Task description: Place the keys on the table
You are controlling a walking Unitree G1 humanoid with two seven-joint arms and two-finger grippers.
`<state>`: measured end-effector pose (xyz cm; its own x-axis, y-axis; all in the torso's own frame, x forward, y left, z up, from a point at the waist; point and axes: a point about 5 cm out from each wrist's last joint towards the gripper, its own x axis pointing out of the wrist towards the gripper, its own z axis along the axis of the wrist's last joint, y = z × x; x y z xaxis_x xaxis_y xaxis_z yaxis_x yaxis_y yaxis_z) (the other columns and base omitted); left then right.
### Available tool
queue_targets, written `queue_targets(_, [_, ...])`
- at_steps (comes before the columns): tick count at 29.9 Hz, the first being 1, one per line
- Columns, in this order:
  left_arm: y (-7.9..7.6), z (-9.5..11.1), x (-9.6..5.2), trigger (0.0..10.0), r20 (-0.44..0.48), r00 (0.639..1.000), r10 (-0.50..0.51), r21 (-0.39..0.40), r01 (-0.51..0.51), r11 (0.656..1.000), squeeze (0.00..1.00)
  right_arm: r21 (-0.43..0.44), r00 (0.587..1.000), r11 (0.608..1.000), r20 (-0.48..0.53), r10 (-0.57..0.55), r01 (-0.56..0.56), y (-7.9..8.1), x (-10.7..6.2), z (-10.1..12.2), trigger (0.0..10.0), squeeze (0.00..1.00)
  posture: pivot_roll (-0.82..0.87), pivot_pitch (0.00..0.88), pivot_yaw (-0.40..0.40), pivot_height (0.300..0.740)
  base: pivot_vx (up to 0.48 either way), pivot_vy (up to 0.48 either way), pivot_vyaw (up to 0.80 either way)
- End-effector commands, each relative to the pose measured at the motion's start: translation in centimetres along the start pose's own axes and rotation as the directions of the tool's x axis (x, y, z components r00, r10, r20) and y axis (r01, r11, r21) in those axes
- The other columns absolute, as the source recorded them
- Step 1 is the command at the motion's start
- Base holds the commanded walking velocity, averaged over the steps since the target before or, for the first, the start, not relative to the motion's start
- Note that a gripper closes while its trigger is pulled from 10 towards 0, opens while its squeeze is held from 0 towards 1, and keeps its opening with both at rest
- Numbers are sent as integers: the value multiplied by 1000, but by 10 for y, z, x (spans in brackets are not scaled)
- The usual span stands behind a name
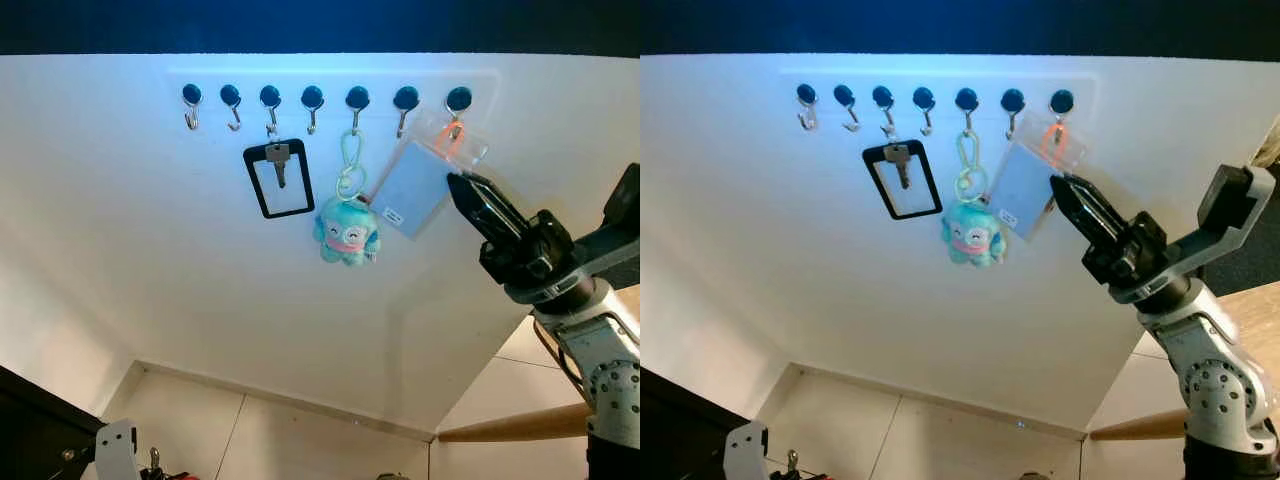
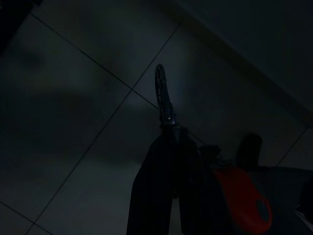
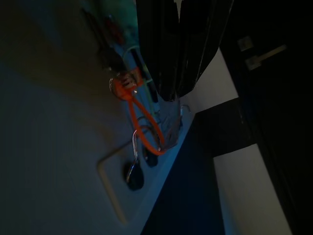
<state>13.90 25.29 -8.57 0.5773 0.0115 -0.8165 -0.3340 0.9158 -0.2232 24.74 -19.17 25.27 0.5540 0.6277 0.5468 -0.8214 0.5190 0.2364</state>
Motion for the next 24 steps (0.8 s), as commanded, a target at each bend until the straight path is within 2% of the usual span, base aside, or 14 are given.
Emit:
queue_targets(1, [1,-7,-1,10000,-19,1000,3,-6,-4,1000,0,-11,1000,1000,-10,-26,26,-2,2,-2,0,0,-171,72,98,740,0,0,0])
queue_targets(9, [1,-8,-1,10000,-19,1000,3,-5,-3,1000,0,-16,1000,999,-8,-29,29,-2,2,-1,0,0,-171,72,98,740,0,0,0])
queue_targets(18, [0,-8,-1,10000,-20,1000,-1,1,1,1000,0,14,996,996,29,87,-88,14,6,6,0,0,-171,71,98,740,0,0,0])
queue_targets(22, [0,-8,-1,10000,-21,1000,-2,3,2,1000,0,24,994,994,17,107,-108,16,5,4,0,0,-170,65,97,740,0,0,0])
queue_targets(24, [-1,-8,-1,10000,-22,1000,-2,3,3,1000,0,19,995,995,-37,97,-96,14,3,-4,0,0,-170,65,97,740,0,0,0])
